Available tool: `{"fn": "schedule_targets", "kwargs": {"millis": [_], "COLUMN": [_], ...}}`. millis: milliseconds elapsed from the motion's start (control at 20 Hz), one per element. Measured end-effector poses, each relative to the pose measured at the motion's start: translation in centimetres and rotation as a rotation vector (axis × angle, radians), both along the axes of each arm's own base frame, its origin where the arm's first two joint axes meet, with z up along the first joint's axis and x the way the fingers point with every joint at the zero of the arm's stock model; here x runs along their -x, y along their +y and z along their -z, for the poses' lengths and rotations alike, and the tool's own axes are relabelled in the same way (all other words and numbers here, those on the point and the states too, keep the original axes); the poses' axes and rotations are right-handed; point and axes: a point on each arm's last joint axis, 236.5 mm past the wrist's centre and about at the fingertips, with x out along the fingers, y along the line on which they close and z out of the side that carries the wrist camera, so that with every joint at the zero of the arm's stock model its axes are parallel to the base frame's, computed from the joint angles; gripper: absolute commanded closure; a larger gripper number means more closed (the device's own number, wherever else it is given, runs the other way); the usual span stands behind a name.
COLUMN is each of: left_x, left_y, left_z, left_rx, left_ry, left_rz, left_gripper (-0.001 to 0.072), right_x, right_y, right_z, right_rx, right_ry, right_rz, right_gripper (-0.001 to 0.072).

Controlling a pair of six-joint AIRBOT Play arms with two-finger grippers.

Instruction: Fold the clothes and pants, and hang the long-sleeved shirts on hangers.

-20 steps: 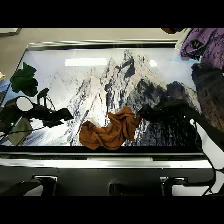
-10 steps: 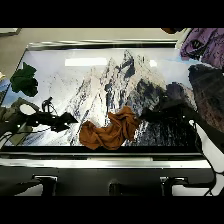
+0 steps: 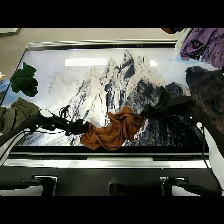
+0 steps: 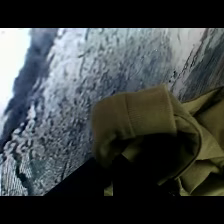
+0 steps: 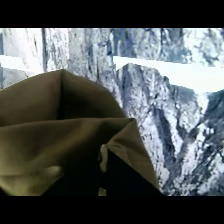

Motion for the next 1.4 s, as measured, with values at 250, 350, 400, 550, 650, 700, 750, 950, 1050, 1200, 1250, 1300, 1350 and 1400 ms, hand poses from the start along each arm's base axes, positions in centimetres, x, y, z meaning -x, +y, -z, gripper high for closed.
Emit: {"fn": "schedule_targets", "kwargs": {"millis": [250,350,400,550,650,700,750,950,1050,1200,1250,1300,1350,1400], "left_x": [-6.2,-9.7,-10.9,-11.9,-10.2,-8.8,-7.4,-1.8,-0.5,-1.3,-2.1,-3.3,-4.5,-5.9], "left_y": [1.8,3.9,5.0,8.5,10.3,11.1,11.9,13.6,14.1,14.5,14.6,14.7,14.8,14.7], "left_z": [-8.0,-15.2,-19.2,-32.3,-39.5,-42.5,-44.8,-50.5,-51.4,-49.4,-47.8,-45.3,-42.7,-39.4], "left_rx": [-0.028,-0.08,-0.113,-0.248,-0.343,-0.389,-0.433,-0.538,-0.554,-0.548,-0.546,-0.547,-0.541,-0.531], "left_ry": [-0.278,-0.479,-0.581,-0.903,-1.079,-1.155,-1.211,-1.354,-1.365,-1.302,-1.256,-1.193,-1.126,-1.053], "left_rz": [0.034,0.022,0.02,-0.005,-0.028,-0.043,-0.055,-0.106,-0.139,-0.156,-0.151,-0.14,-0.127,-0.113], "left_gripper": [0.0691,0.0691,0.0691,0.0691,0.0691,0.069,0.069,0.069,0.069,0.0689,0.0689,0.0689,0.0688,0.0688], "right_x": [-2.6,-4.5,-5.1,-4.4,-1.8,0.1,2.1,9.5,11.2,9.5,8.1,6.2,4.1,1.6], "right_y": [-1.2,-2.7,-3.5,-6.3,-8.0,-8.9,-9.6,-11.2,-11.6,-12.0,-12.1,-12.1,-12.0,-11.7], "right_z": [-8.5,-15.2,-19.3,-31.7,-38.6,-41.7,-44.2,-50.2,-51.1,-49.8,-48.5,-46.5,-44.1,-41.0], "right_rx": [0.07,0.141,0.18,0.303,0.375,0.412,0.44,0.483,0.48,0.487,0.488,0.486,0.481,0.475], "right_ry": [-0.233,-0.404,-0.501,-0.782,-0.937,-1.007,-1.067,-1.217,-1.234,-1.171,-1.126,-1.054,-0.976,-0.878], "right_rz": [0.019,0.051,0.073,0.166,0.237,0.272,0.302,0.409,0.439,0.445,0.439,0.425,0.406,0.379], "right_gripper": [0.0683,0.0683,0.0683,0.0682,0.0682,0.0682,0.0682,0.0682,0.0682,0.0682,0.0682,0.0681,0.0681,0.0681]}}
